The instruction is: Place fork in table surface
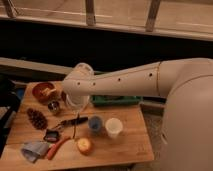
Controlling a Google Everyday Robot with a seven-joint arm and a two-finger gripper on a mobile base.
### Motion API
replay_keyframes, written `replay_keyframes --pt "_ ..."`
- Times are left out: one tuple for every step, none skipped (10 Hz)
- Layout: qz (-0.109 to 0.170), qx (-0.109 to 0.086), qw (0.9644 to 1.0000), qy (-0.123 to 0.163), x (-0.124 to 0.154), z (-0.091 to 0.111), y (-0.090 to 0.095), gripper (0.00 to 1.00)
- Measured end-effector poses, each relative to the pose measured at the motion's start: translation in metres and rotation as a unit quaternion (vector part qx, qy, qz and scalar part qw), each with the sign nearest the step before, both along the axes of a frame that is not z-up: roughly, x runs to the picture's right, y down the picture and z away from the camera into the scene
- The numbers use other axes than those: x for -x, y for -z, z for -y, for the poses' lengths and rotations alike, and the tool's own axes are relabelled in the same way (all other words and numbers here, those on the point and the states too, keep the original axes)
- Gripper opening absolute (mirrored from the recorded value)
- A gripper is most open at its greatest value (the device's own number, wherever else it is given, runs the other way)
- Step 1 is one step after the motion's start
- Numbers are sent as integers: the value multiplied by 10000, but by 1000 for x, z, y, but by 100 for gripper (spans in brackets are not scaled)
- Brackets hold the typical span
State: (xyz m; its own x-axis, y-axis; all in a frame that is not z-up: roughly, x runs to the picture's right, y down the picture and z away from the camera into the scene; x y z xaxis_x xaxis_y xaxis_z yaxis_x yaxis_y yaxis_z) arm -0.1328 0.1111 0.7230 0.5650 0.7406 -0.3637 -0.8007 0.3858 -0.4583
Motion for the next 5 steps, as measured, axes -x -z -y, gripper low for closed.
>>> replay_keyframes --pt "33 97 9999 -3 2 -7 -5 0" --pt "73 259 9996 -13 4 -18 -14 0" --pt "105 402 9991 -24 6 -27 -22 0" --pt "128 535 9985 -36 8 -35 -29 2" --pt "127 676 9976 -60 10 -42 -35 10"
